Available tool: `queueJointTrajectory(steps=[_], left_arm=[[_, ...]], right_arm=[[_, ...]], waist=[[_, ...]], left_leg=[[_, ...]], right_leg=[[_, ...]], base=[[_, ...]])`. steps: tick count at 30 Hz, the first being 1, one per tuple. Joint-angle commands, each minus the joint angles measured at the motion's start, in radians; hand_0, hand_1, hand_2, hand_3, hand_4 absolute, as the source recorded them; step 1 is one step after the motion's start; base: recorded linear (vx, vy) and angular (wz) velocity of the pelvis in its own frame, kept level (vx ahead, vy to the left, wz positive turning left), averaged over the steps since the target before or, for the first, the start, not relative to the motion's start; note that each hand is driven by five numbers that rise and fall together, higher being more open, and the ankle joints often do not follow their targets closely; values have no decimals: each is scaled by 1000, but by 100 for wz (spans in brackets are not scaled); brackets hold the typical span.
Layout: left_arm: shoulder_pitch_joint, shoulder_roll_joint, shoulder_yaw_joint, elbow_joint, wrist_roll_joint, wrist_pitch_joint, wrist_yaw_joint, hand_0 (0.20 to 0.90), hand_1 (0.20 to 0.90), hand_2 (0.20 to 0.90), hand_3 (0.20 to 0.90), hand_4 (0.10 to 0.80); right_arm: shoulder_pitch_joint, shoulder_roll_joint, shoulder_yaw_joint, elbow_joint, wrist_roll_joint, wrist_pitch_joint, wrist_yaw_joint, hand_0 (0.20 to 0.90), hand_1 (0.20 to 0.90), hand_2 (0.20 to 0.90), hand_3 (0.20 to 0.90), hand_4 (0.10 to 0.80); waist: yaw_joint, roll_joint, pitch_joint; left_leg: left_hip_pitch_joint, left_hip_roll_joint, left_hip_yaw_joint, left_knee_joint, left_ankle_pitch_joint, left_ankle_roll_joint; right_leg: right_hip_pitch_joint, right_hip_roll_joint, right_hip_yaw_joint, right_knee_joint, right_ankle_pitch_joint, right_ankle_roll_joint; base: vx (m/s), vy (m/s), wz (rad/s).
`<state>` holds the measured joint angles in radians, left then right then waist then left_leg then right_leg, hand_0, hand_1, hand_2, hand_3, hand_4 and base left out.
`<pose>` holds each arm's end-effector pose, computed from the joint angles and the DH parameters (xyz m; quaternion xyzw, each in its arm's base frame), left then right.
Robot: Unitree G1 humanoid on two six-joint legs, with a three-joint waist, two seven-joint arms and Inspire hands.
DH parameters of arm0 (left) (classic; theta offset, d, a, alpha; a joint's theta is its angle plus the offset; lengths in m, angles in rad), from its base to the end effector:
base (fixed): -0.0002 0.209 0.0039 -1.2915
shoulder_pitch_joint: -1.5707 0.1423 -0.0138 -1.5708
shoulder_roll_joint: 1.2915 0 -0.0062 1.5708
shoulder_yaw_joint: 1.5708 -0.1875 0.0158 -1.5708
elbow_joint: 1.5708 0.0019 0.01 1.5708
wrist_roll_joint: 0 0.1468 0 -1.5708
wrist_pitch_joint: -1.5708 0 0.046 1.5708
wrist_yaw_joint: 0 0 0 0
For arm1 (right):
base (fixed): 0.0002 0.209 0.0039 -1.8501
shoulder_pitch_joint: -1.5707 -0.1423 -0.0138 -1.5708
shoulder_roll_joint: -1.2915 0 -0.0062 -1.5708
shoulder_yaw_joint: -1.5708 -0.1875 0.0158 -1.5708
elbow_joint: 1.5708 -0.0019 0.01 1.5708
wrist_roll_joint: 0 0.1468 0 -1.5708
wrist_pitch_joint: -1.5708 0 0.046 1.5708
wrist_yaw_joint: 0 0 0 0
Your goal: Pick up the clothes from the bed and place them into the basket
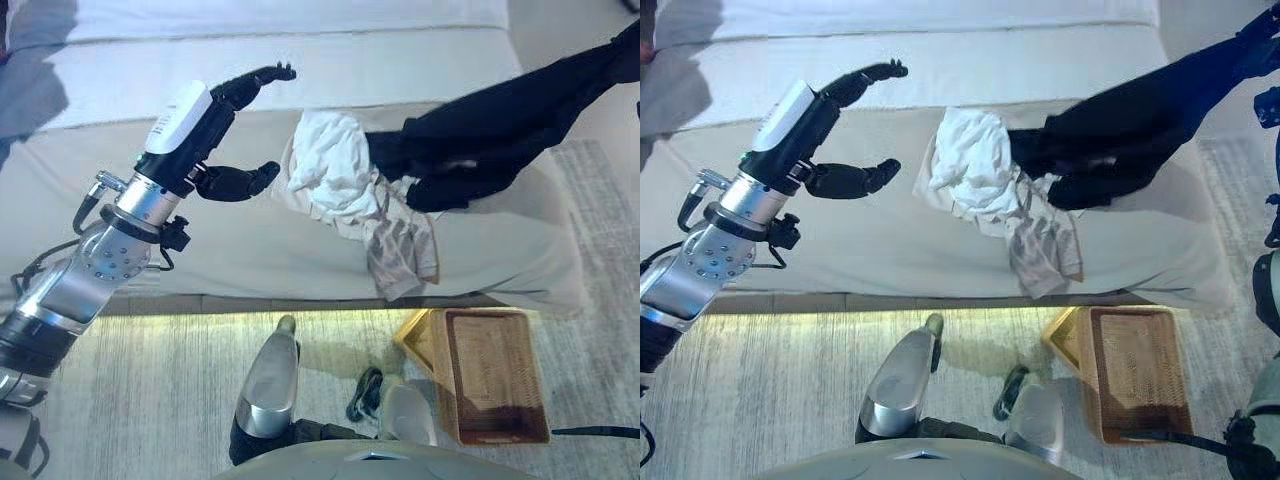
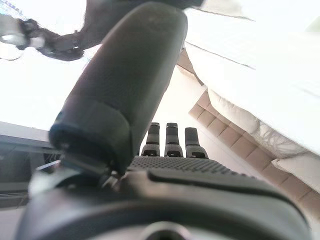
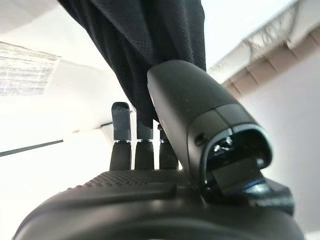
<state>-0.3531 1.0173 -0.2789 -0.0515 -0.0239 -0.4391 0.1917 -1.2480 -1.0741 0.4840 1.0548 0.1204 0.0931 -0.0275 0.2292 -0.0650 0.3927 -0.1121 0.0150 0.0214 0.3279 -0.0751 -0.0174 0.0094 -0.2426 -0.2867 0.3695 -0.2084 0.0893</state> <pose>0.2470 0.2371 0.1814 0.4223 -0.3500 -0.1193 0.8276 0.3114 -0.3621 0.3022 -0.4130 -0.0096 -0.2807 0.8663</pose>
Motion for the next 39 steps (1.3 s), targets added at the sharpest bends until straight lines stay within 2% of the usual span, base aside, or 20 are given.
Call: queueJointTrajectory(steps=[1,10,19,32,39], left_arm=[[13,-67,34,34,-65,-42,52,900,900,900,900,800],[35,-95,4,109,-41,-24,75,900,900,900,900,800],[57,-116,-8,156,-7,-60,104,900,900,900,900,800],[109,-125,3,209,23,-113,107,900,900,900,900,800],[146,-138,30,231,41,-147,96,900,900,900,900,800]], right_arm=[[-1,-115,27,-92,52,-99,-55,300,300,300,200,100],[-38,-185,22,-130,102,-144,-73,300,300,300,200,100],[-101,-260,54,-186,147,-162,-101,300,300,300,200,100],[-93,-384,46,-325,108,-124,-161,300,300,300,200,100],[-85,-478,-10,-370,149,-73,-183,300,300,300,200,100]], waist=[[-56,-1,-230],[-110,-5,-313],[-156,-7,-350],[-229,-13,-367],[-270,-18,-369]], left_leg=[[52,21,51,-28,-72,-1],[155,25,72,-210,-5,-15],[204,25,85,-321,28,-20],[230,30,138,-355,24,-20],[238,32,161,-363,19,-21]], right_leg=[[11,89,-22,-79,53,-59],[69,114,7,-231,128,-22],[77,127,53,-304,175,4],[66,137,138,-363,217,23],[55,149,178,-382,233,29]], base=[[12,31,-15],[-2,33,-10],[-13,19,-15],[2,1,-20],[-8,-27,-19]])
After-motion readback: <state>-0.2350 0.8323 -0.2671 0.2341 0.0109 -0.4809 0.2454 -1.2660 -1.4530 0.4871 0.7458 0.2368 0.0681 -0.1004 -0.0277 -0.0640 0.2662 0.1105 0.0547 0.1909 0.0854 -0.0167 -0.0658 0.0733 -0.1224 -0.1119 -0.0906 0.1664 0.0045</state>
